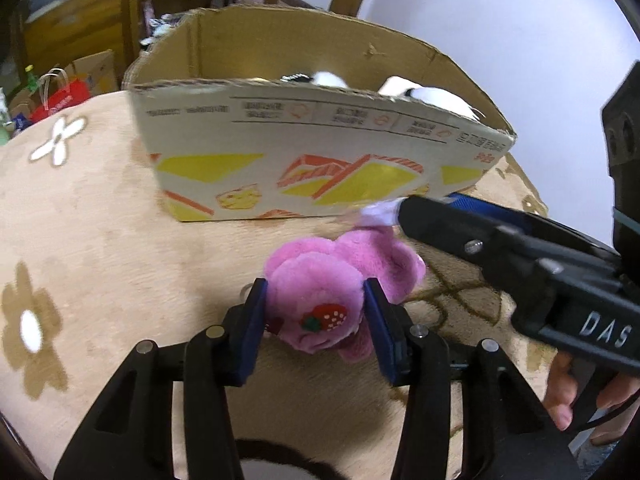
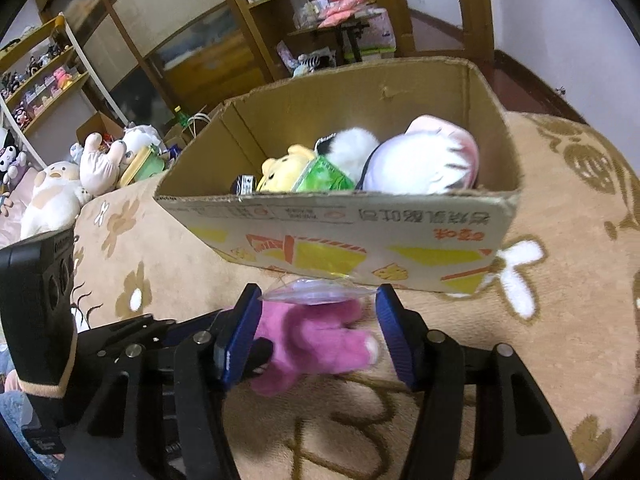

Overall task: Organize soft objects
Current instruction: 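Grasp the pink plush bear with the left gripper, then lift the pink plush bear with the left gripper and carry it over the box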

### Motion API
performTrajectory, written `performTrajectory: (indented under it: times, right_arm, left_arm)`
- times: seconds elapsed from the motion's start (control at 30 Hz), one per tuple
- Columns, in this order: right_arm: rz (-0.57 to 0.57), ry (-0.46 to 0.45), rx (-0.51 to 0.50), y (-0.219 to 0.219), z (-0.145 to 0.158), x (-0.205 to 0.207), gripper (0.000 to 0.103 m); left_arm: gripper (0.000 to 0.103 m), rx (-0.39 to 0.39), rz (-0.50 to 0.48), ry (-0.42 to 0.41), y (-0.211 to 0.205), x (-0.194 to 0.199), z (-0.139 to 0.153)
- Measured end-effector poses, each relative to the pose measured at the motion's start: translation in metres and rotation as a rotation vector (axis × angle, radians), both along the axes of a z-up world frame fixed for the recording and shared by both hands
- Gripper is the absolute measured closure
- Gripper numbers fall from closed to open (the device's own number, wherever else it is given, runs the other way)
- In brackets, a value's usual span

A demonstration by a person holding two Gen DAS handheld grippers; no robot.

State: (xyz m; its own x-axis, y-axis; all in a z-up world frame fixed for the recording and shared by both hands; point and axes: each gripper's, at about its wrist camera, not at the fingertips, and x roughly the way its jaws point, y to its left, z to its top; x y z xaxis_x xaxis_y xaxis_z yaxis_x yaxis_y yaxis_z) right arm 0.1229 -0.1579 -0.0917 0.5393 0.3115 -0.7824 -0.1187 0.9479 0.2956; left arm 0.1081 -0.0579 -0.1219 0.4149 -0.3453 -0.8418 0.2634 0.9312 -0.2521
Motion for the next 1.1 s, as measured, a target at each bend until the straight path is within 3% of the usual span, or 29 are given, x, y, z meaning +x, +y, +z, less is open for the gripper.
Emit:
performTrajectory:
  times: [0.23,0.53,1.1]
  right_arm:
    - [-0.037,-0.03,-0.022,-0.007,0.012,-0.012,0.041]
    - [-0.06,-0.069,-0.068,-0.013,0.027,-0.031,0.041]
    - [-0.078,-0.095,-0.09,-0.017,0.037,-0.049,0.041]
  left_arm:
    - [0.058,0.027,0.078,-0.03,0.019,-0.009,0.014]
    - [0.058,0.099,0.096,-0.094,0.028,-0.029,0.033]
    - [0.058,0.116,0.156,-0.166,0.042,-0.048,0.058]
